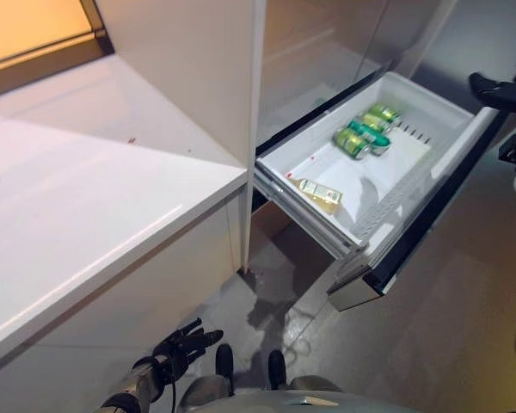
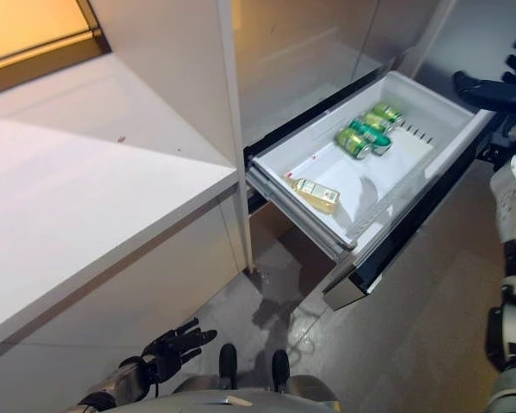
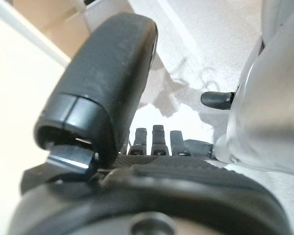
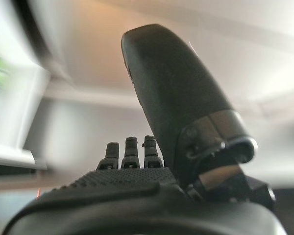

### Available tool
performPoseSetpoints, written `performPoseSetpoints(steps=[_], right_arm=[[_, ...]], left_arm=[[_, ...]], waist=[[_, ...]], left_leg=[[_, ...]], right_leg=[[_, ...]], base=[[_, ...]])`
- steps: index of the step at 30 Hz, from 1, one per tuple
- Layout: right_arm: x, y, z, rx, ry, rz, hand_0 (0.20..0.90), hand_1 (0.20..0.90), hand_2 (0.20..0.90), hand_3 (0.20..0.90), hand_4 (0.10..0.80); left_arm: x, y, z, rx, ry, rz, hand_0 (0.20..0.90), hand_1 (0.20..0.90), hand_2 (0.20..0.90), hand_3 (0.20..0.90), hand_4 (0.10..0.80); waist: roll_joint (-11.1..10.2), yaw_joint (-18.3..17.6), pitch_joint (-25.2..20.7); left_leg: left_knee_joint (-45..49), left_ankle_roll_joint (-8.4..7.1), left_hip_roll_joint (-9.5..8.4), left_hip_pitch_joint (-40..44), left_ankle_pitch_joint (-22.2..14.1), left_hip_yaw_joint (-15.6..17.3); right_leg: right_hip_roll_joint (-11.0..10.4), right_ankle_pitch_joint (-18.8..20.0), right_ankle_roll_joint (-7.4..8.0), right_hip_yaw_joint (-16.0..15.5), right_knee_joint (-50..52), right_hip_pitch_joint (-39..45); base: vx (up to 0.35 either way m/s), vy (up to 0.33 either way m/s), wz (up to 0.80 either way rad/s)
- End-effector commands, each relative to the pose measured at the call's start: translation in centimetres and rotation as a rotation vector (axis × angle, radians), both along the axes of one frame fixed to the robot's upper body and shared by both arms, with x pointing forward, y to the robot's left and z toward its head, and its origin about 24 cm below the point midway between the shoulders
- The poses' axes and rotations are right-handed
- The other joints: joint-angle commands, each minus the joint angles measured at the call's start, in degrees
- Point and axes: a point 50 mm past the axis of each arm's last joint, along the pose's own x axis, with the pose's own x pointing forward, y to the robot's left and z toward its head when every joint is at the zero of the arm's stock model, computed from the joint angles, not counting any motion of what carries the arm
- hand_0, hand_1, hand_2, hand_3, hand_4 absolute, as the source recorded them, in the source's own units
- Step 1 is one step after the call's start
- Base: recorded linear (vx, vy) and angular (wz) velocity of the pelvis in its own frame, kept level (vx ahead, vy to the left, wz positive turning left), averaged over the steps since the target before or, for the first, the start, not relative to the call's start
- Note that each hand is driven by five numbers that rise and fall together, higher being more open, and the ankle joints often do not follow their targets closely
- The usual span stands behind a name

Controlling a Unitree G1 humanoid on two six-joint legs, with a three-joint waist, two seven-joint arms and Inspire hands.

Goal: Put drinks into fridge and close the fridge

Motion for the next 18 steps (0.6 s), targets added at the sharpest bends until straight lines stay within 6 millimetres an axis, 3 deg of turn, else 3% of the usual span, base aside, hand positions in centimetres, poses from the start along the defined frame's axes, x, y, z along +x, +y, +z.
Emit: performPoseSetpoints(steps=[1,3,9,18], right_arm=[[-1.6,-0.5,0.5,0.089,-0.217,-0.028,0.900,0.900,0.900,0.900,0.800],[-1.6,-1.0,-1.7,0.206,-0.209,-0.033,0.900,0.900,0.900,0.900,0.800],[-2.0,-2.3,-5.1,0.430,-0.197,-0.086,0.900,0.900,0.900,0.900,0.800],[-2.1,-3.9,-7.6,0.616,-0.148,-0.177,0.900,0.900,0.900,0.900,0.800]], left_arm=[[-2.3,-0.7,-1.0,-0.001,0.093,-0.096,0.900,0.900,0.900,0.900,0.800],[-3.0,-0.9,-1.2,0.002,0.116,-0.105,0.900,0.900,0.900,0.900,0.800],[-3.4,-0.9,-1.3,0.020,0.133,-0.114,0.900,0.900,0.900,0.900,0.800],[-1.0,-1.1,-0.7,0.032,0.074,-0.088,0.900,0.900,0.900,0.900,0.800]], waist=[[-0.42,1.78,-6.08],[-0.52,2.37,-4.79],[-0.43,3.51,-1.26],[-0.01,6.23,4.22]], left_leg=[[6.76,1.10,-2.19,1.12,-10.41,-3.24],[11.33,1.62,-2.69,0.29,-12.33,-3.81],[18.45,2.99,-3.55,-1.69,-15.35,-4.62],[31.17,4.91,-5.31,-10.28,-20.15,-6.97]], right_leg=[[-2.29,-1.78,2.54,-1.94,4.86,-1.53],[-2.87,-3.15,1.99,-2.54,8.08,-1.52],[-3.43,-6.31,0.62,-4.44,14.75,-2.51],[-4.16,-11.41,-1.99,-6.58,27.25,-8.69]], base=[[0.118,-0.006,-0.12],[0.145,-0.019,-0.07],[0.091,-0.014,0.07],[-0.009,-0.005,0.28]])
